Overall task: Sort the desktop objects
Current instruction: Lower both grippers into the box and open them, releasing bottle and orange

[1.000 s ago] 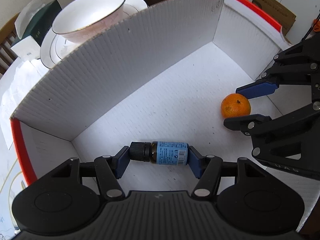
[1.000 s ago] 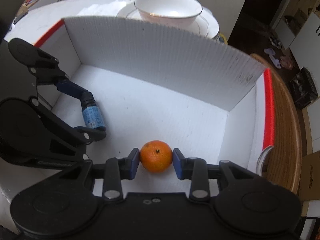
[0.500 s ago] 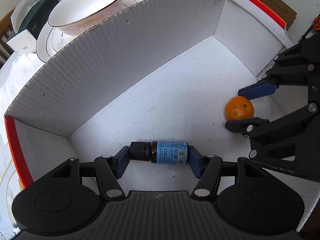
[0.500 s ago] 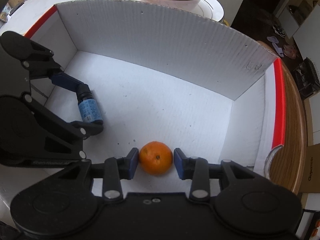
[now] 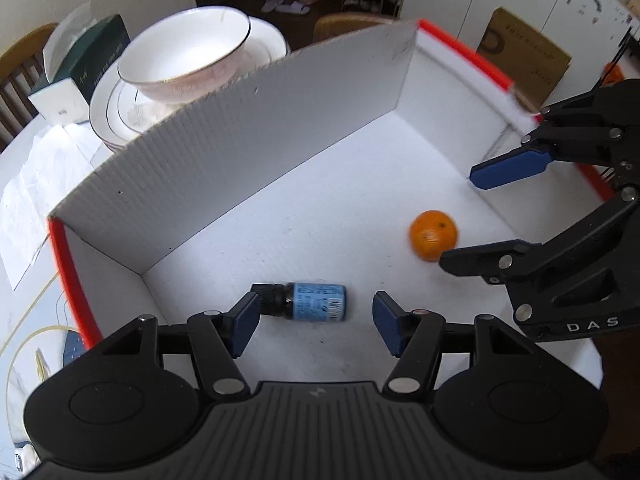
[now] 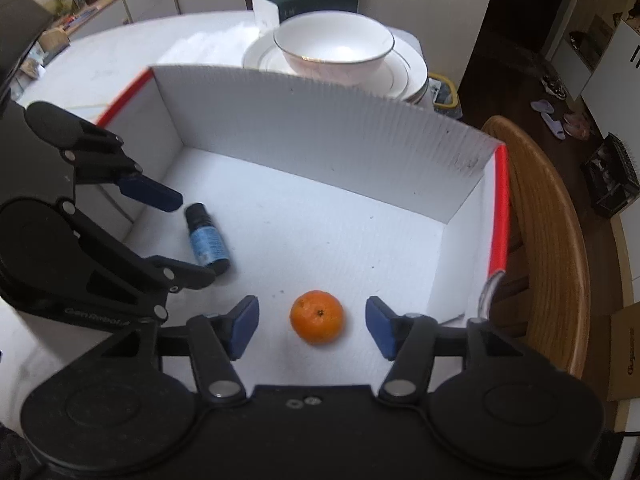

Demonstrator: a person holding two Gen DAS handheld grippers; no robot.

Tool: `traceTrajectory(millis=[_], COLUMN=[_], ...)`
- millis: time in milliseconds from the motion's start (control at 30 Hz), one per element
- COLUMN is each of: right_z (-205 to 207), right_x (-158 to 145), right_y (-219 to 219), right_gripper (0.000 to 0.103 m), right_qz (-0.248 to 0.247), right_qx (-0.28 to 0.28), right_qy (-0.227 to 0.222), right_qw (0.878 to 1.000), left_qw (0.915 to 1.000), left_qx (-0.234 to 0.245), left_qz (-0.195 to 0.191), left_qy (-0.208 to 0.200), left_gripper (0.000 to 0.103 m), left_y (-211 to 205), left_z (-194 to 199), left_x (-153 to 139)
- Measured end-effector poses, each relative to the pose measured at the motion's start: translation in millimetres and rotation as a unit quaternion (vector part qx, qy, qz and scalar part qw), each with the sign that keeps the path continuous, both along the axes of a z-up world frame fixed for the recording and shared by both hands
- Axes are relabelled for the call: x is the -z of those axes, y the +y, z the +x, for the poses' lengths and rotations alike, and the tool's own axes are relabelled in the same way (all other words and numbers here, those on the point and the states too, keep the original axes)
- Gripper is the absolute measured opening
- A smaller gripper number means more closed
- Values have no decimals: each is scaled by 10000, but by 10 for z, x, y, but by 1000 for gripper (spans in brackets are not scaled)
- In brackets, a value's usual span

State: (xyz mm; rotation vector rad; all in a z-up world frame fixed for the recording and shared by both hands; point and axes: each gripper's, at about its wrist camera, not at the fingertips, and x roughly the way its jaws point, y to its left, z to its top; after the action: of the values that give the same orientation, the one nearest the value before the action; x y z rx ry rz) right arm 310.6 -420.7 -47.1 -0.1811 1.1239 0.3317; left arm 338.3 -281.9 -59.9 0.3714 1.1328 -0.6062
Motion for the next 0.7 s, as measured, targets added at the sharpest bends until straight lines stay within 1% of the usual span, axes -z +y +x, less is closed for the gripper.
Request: traceTrajectory(millis=[33,67,133,233,267,467,600,700], right_z=[-32,-81,-153,-250,-285,-518,-618,-680], right_x=[-52,-100,-195,-321,-364,-613,-693,-736], right_y=[-10,-3,-23,-24,-23,-62,-46,-24], right_gripper=[61,62,65,66,66,72,75,76], right_qz=[20,45,130,192,210,434,523,582], right_qx=[-2,-12,-49,-80,-79,-59,-47,17], right_qy=[-57,-124,-266,-492,-550,-881,-1045,-1114], right_qw=[10000,9999,9995,9986,9982,9952,9931,9921], left_qw=[10000,9998,9993,9978,9972,9914,9875,9839], left_qx=[13,5,-33,-48,-65,-189,-352,-492], left_qz=[-51,-117,-269,-432,-474,-751,-938,-999], left_qy=[-63,-129,-239,-494,-581,-1059,-1217,-1398], left_gripper=[61,61,61,61,61,61,61,61], left_y=[1,9,32,36,2,152,282,384], left_z=[36,-4,-57,-185,-181,-470,-656,-776], left_x=[-29,-28,-134,-259,-251,-509,-627,-679])
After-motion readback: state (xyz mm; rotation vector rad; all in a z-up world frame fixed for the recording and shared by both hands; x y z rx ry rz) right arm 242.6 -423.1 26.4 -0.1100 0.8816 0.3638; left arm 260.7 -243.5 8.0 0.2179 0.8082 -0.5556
